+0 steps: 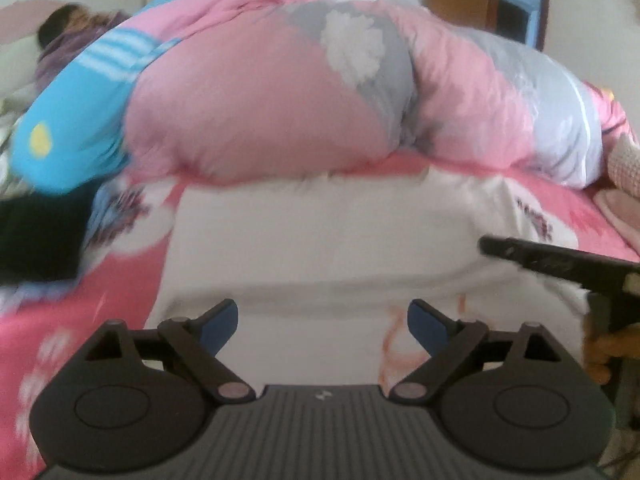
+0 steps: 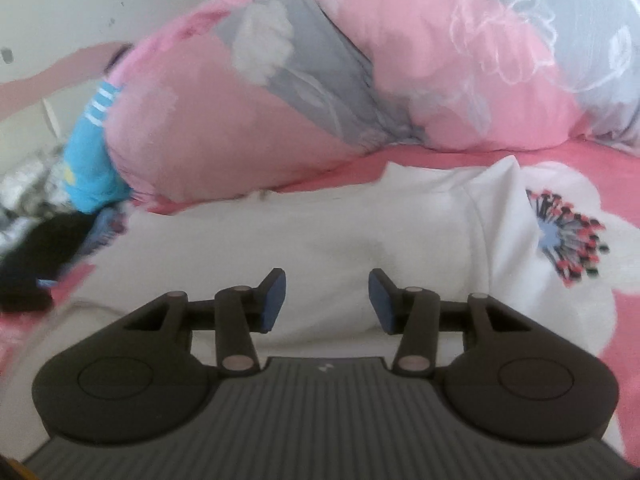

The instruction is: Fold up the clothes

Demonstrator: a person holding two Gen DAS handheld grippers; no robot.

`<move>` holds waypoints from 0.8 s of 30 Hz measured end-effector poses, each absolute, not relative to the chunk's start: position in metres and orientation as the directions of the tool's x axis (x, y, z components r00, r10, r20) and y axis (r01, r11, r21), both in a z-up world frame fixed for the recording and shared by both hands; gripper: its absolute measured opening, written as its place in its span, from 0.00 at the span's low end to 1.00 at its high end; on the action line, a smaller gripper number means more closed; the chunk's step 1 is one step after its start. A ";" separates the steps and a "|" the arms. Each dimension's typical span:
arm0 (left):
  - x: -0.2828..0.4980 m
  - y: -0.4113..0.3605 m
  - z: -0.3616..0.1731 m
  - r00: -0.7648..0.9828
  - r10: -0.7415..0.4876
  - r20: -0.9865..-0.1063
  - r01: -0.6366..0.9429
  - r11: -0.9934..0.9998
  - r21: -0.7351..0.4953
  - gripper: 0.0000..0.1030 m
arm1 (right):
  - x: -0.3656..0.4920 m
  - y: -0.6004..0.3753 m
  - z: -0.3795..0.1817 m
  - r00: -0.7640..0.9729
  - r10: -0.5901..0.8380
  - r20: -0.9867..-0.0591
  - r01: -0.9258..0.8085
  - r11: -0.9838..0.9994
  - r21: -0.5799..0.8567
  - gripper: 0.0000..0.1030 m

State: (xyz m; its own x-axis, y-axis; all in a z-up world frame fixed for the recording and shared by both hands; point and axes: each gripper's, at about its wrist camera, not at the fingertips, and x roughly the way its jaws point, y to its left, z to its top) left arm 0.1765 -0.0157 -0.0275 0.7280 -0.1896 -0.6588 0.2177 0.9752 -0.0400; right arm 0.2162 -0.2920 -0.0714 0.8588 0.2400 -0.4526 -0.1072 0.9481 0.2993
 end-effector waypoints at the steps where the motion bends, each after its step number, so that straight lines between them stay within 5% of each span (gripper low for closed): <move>1: 0.165 -0.012 -0.030 0.722 -0.189 -0.665 0.210 0.976 -0.049 0.90 | 0.199 -0.289 -0.071 0.858 0.257 -0.444 -0.107 0.937 0.334 0.45; 12: 0.068 -0.008 -0.077 0.654 -0.218 -0.725 0.223 0.971 -0.091 0.95 | 0.017 -0.242 -0.084 0.834 0.183 -0.520 -0.045 0.963 0.267 0.65; 24: 0.010 -0.006 -0.091 0.722 -0.201 -0.662 0.221 0.974 -0.054 1.00 | -0.077 -0.217 -0.091 0.841 0.117 -0.527 -0.037 0.986 0.161 0.78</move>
